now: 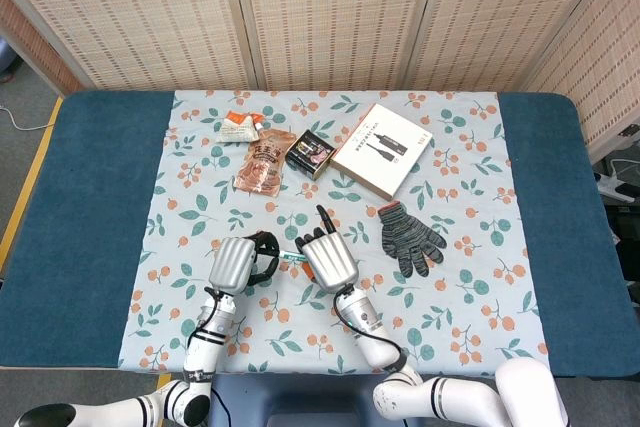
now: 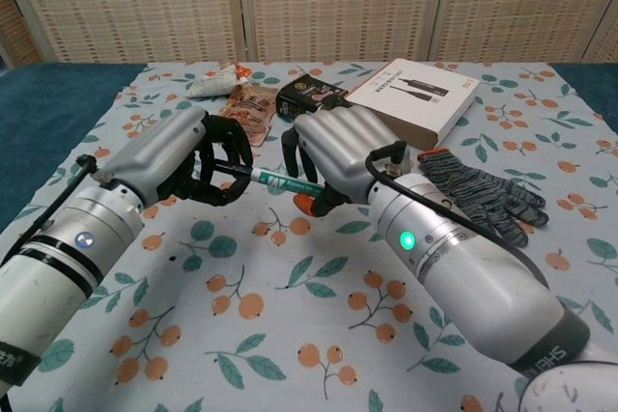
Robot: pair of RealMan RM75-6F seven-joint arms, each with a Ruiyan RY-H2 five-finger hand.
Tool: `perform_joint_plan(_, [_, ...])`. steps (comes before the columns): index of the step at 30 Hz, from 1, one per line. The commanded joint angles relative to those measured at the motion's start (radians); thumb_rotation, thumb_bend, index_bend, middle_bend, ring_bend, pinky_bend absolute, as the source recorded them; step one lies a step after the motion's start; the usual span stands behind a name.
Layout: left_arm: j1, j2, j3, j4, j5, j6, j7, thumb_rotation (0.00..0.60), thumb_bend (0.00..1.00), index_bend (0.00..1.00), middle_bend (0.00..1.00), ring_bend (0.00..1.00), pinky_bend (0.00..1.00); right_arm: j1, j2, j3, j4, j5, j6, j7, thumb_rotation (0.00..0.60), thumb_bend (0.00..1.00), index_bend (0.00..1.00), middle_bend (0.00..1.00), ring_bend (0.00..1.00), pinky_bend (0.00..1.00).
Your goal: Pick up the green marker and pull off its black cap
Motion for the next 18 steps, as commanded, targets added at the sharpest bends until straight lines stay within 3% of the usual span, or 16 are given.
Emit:
perform_joint_plan(1, [0.000,0.001,-0.002,0.002,-0.003,0.000,0.000,0.600,0.69,0.79,0.86,0.68,0.83,0.000,0.005,0.002,-0.005,0.000,0.002,-0.001,0.600,0.32,0.98,0.81,0.44,0.02])
perform_joint_plan(18, [-0.003,0.001,-0.008,0.024,0.008,0.017,-0.034,0.600,0.76,0.83,0.92,0.73,0.86,-0.008,0.027,-0.001,-0.013,0.004,0.005,0.005,0.600,0.32,0.98,0.81,0.44,0.02])
